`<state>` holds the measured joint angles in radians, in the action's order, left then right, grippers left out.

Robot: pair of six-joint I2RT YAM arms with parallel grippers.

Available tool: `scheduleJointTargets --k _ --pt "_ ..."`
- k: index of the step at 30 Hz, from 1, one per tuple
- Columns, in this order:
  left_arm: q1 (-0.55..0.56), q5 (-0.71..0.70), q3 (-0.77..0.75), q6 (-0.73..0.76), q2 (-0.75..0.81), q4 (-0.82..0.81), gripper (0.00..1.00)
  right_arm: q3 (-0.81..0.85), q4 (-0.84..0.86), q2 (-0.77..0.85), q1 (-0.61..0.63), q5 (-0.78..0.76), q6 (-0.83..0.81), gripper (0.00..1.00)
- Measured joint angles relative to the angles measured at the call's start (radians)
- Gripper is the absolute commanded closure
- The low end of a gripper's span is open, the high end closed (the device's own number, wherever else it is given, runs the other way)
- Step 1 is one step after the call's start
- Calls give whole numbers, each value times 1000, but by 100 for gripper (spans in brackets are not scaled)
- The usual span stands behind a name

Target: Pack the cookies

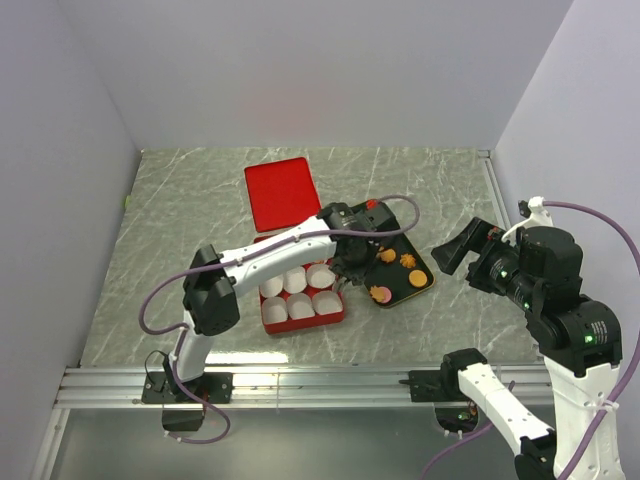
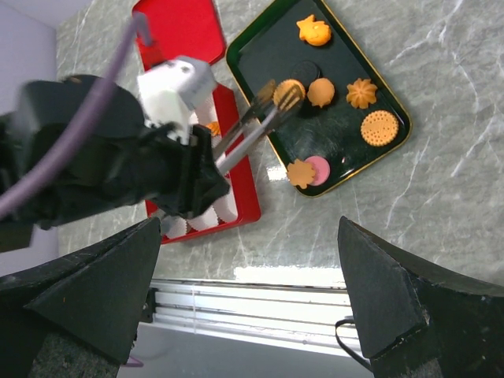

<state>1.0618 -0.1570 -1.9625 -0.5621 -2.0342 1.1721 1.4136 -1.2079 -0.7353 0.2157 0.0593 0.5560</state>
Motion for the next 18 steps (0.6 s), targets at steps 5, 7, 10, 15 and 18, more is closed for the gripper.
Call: scheduleJointTargets --k 5,7,10,15,18 --pt "-25 -26 8 -23 85 43 69 0 1 -3 3 2 0 0" --pt "-35 -35 57 -42 161 38 69 0 3 -6 5 5 0 0" --pt "-46 -47 169 -78 302 41 68 0 4 -16 13 4 0 0" --pt "-62 -61 359 -151 515 41 67 2 10 -38 28 3 0 0" --pt "-72 -70 484 -196 616 42 67 2 11 -46 34 4 -1 0"
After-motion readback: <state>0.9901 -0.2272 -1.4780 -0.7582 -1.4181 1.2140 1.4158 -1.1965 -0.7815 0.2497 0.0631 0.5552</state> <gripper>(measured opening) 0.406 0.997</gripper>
